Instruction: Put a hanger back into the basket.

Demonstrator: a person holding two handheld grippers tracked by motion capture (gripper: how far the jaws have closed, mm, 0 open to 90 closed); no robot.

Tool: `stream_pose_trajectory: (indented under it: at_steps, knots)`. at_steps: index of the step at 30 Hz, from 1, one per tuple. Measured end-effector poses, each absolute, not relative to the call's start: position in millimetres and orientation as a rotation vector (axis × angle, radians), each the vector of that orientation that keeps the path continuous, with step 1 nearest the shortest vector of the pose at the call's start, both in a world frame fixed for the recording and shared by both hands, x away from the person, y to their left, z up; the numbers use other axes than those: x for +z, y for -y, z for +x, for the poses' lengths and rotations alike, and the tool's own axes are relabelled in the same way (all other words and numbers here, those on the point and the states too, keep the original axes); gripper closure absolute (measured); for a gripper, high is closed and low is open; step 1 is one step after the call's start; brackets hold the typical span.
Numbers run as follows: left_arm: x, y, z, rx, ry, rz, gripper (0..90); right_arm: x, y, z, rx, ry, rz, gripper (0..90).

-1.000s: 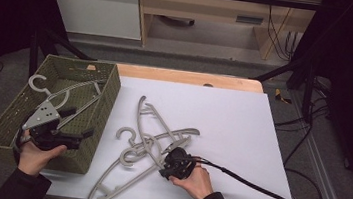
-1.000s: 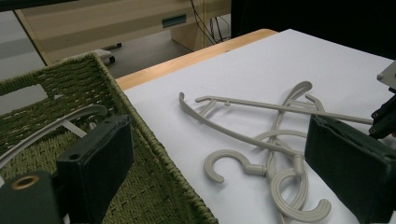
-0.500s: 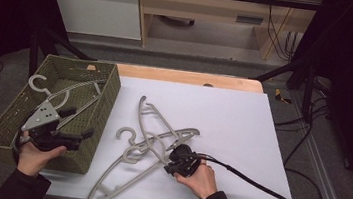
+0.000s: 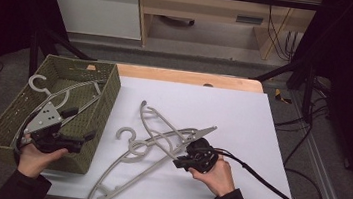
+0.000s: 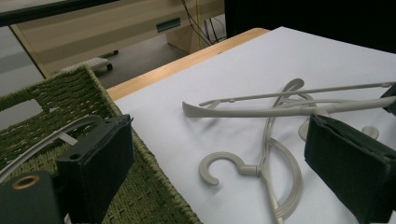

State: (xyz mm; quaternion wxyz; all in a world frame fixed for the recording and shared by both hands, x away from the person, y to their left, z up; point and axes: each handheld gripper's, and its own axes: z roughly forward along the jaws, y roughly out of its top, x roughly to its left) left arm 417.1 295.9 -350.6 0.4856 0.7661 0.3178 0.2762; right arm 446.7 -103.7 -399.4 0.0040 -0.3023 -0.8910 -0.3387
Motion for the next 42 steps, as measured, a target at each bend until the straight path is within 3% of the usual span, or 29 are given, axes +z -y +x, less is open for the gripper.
stream_pose_trajectory:
  at_steps: [17,32,35,42]
  knots:
    - [-350,-278,415,0.678,-0.677,1.95,8.0,-368,125,440,-1.211,2.756,-0.815,82.7]
    - [-354,-226,417,0.642,-0.405,2.177,8.9,-353,127,431,-1.258,2.709,-0.593,82.6]
    - [-356,-216,421,0.649,-0.366,2.22,11.6,-351,129,430,-1.254,2.699,-0.562,82.7]
    - [-367,-198,425,0.693,-0.233,2.315,28.9,-349,129,426,-1.247,2.69,-0.514,82.7]
